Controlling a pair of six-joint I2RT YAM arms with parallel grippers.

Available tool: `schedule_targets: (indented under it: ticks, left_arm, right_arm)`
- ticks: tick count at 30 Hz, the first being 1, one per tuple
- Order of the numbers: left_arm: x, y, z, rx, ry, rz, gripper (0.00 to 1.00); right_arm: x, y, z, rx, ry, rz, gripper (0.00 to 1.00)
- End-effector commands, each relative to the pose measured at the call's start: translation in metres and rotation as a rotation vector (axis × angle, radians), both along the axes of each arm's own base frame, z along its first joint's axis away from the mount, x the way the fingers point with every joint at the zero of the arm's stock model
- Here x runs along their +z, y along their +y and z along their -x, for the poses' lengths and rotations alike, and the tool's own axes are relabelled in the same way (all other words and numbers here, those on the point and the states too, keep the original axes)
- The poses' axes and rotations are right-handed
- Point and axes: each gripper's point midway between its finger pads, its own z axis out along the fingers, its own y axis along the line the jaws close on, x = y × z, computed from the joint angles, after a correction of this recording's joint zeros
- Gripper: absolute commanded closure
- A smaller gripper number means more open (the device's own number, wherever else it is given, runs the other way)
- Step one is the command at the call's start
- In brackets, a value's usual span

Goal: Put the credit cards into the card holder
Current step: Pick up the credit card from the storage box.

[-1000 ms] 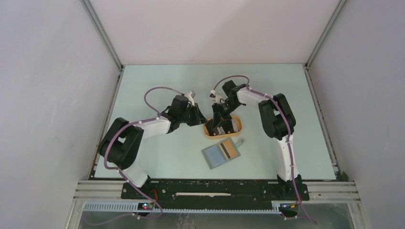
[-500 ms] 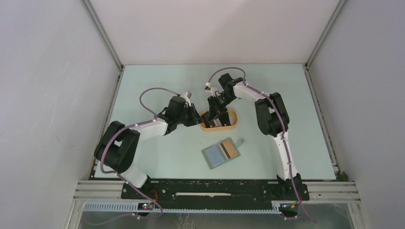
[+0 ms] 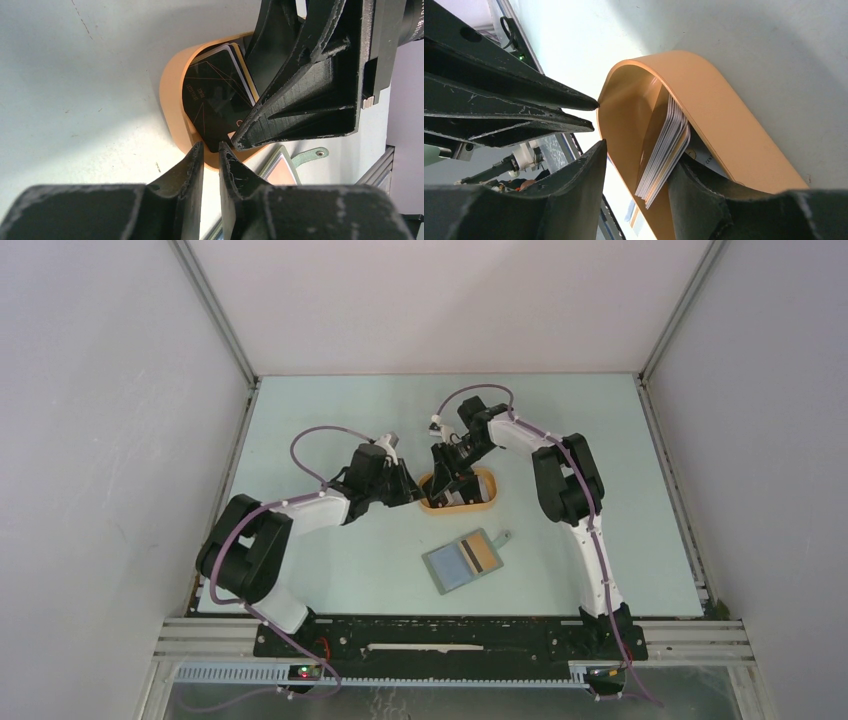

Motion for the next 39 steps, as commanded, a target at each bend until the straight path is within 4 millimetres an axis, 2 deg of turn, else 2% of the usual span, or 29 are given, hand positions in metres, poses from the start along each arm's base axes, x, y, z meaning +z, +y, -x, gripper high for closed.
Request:
schedule_targets:
  ticks: [1,13,39]
  left_arm:
    - [0.014,0.005,-0.003,0.013,-0.059,0.01,0.78]
    - [0.012,0.004,-0.002,0.01,-0.052,0.014,0.78]
    - [0.011,0.002,-0.003,0.004,-0.048,0.027,0.78]
  right_arm:
    - [-0.005,-0.006,-0.005,-0.04,0.025,0.019,0.45]
    - [0.012,-0.024,-0.015,-0.101,0.044,-0.029,0.48]
    - [0.015,-0.051,-0.028,-0.17,0.051,-0.039,0.51]
